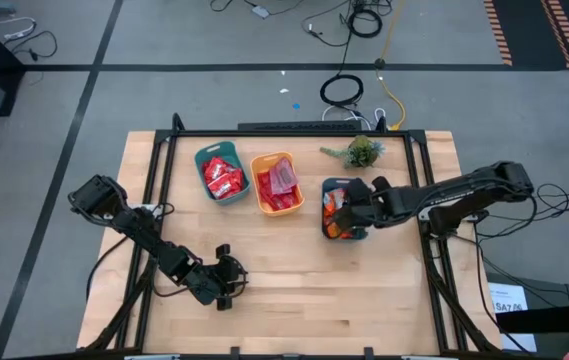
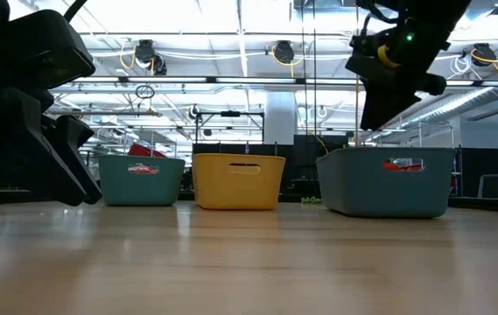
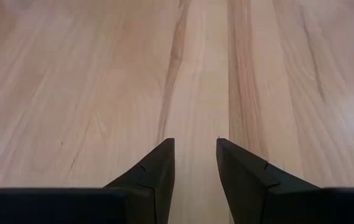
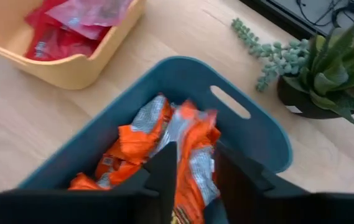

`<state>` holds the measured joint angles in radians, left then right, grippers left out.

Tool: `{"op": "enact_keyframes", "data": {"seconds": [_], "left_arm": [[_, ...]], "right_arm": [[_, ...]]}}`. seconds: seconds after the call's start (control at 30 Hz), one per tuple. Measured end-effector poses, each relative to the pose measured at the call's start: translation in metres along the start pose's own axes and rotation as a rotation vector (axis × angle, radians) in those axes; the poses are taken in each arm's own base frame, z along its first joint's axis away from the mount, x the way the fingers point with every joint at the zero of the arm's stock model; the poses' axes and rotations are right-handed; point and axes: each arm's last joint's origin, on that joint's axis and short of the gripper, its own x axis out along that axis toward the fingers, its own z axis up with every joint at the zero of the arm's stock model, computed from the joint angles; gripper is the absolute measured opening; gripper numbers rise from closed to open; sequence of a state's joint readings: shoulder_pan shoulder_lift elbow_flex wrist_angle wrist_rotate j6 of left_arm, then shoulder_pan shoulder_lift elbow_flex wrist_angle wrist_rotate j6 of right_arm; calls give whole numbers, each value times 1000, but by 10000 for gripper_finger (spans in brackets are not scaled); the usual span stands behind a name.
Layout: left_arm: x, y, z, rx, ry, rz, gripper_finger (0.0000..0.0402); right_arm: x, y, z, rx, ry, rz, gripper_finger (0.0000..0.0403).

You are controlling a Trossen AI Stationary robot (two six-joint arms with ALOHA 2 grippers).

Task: Sort candy
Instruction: Return to Home Position

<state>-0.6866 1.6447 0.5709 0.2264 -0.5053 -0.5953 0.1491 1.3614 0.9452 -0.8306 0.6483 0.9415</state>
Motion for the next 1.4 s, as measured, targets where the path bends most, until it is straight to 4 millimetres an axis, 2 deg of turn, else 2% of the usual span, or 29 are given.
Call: {"op": "enact_keyframes", "data": {"seconds": [0.2,0.37,0.77,1.1,1.4], "left_arm": [[0,0,0,0,0,0,128],[0,0,0,0,0,0,128],[0,0,0,0,0,0,128],[0,0,0,0,0,0,128],[0,0,0,0,0,0,128]], "right_arm": [[2,-3,1,-8,5,-15,150],[2,-1,2,-25,-9,-3,174],[2,4,-1,-18,130,125,173],[2,6,-2,11,168,167,172],[-4,16,-4,-153,151,286,172]]}}
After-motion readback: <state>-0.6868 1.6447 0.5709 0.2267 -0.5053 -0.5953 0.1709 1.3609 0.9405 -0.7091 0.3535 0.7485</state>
